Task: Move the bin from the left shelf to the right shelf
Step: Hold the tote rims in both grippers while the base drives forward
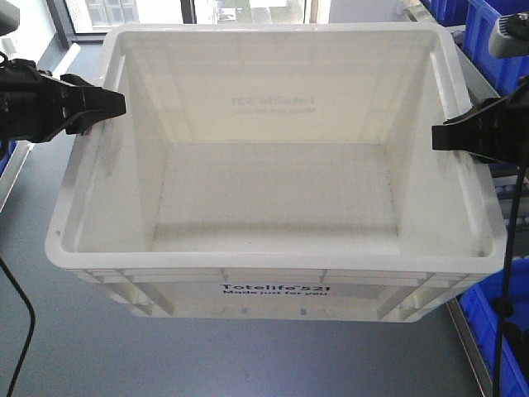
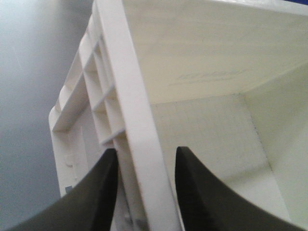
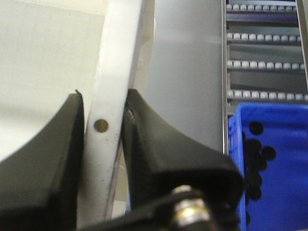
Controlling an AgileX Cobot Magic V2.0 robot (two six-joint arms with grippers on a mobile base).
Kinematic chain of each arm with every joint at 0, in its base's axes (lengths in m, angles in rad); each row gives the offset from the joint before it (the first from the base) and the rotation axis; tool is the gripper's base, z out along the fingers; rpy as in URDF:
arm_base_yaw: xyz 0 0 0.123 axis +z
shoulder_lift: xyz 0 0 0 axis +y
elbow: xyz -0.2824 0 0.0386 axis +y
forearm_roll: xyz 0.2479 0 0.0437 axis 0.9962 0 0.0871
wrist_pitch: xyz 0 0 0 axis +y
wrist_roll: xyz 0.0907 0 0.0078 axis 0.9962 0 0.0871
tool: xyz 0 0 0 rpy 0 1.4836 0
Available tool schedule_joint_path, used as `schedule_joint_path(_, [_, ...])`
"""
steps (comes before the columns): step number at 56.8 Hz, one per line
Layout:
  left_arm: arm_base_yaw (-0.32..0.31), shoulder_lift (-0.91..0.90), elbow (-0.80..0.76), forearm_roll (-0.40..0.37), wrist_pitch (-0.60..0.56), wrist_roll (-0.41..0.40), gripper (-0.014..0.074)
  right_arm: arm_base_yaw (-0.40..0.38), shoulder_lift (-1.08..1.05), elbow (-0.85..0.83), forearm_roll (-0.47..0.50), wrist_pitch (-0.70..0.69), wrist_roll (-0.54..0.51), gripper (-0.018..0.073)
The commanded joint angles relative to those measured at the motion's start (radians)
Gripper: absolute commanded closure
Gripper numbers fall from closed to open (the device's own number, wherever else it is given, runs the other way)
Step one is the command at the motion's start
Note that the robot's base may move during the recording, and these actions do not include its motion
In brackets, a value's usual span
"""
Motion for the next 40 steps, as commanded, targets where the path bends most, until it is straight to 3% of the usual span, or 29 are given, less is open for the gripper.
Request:
schedule_joint_path(1, [-0.054,-0.047,-0.047,-0.183,0.204,0.017,0.0600,0.031,-0.026,-0.050,0.177,-0.146,-0.033,0.0564])
schedule_joint_path(40, [-0.054,-0.047,-0.047,-0.183,0.202,0.017,0.0600,0.031,-0.026,-0.050,0.177,-0.146,-0.033,0.0564])
